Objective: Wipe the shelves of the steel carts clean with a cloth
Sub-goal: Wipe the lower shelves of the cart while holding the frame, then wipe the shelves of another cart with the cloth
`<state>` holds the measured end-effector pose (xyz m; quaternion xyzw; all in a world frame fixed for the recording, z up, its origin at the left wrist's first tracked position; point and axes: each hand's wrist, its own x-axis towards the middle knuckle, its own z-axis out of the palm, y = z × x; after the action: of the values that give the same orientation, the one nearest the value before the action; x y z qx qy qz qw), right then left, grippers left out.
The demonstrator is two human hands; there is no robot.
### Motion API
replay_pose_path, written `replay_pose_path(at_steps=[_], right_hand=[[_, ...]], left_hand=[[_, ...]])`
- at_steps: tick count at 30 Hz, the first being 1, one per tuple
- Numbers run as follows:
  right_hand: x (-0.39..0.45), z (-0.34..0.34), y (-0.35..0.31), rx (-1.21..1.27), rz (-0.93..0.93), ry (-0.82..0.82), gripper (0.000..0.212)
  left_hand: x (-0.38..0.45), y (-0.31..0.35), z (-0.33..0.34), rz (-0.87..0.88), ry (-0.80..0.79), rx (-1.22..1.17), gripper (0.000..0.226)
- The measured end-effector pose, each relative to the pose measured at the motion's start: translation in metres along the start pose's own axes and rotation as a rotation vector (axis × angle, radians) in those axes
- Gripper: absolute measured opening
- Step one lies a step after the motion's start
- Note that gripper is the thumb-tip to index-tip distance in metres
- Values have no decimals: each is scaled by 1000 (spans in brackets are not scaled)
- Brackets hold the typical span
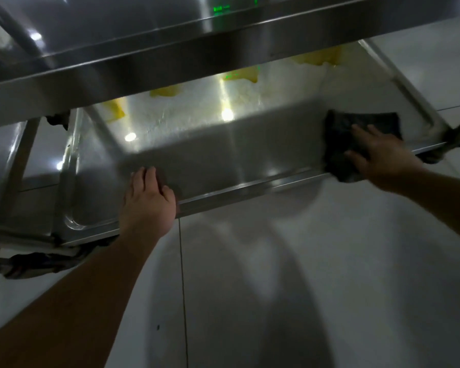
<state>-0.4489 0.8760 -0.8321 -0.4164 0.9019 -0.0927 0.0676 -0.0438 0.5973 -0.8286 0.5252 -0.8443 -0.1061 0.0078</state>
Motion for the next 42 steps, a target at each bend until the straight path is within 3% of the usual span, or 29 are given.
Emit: replay_pose_path(at_steps=[2,4,8,10,13,18,21,24,30,34,39,42], right_hand=[[10,-15,49,-35,246,6,61],[18,-22,75,-47,363,-22,61],[13,-13,32,-65,425,47,50],[-5,-6,-9,-10,309,66,49],[-41,9,-74,76,-21,36,48],[-62,8,-171,226,-394,-168,32],[-56,-11,-203,63,-488,-286,20],[-72,-24,-207,-204,-544,-393,20],[-146,-68,-169,-156,-324,-772,25],[-190,-124,-152,-55,-185,-969,23],[-227,-219,-164,141,-81,-1142,20],[-244,-277,-174,173,-63,-1148,11]], left_hand=[[0,1,0,6,-6,3,61],[0,3,-1,3,-24,1,62],[3,6,-4,-5,-38,18,63],[4,6,-3,-11,-24,25,62],[4,3,-2,-11,-22,42,61],[-12,26,-11,56,6,10,58],[-42,55,-18,269,-1,21,57],[-71,76,-29,301,-101,34,55],[-138,97,-81,310,-420,180,57],[-178,105,-145,328,-522,224,53],[-206,130,-235,305,-653,250,53],[-220,152,-295,265,-701,227,57]])
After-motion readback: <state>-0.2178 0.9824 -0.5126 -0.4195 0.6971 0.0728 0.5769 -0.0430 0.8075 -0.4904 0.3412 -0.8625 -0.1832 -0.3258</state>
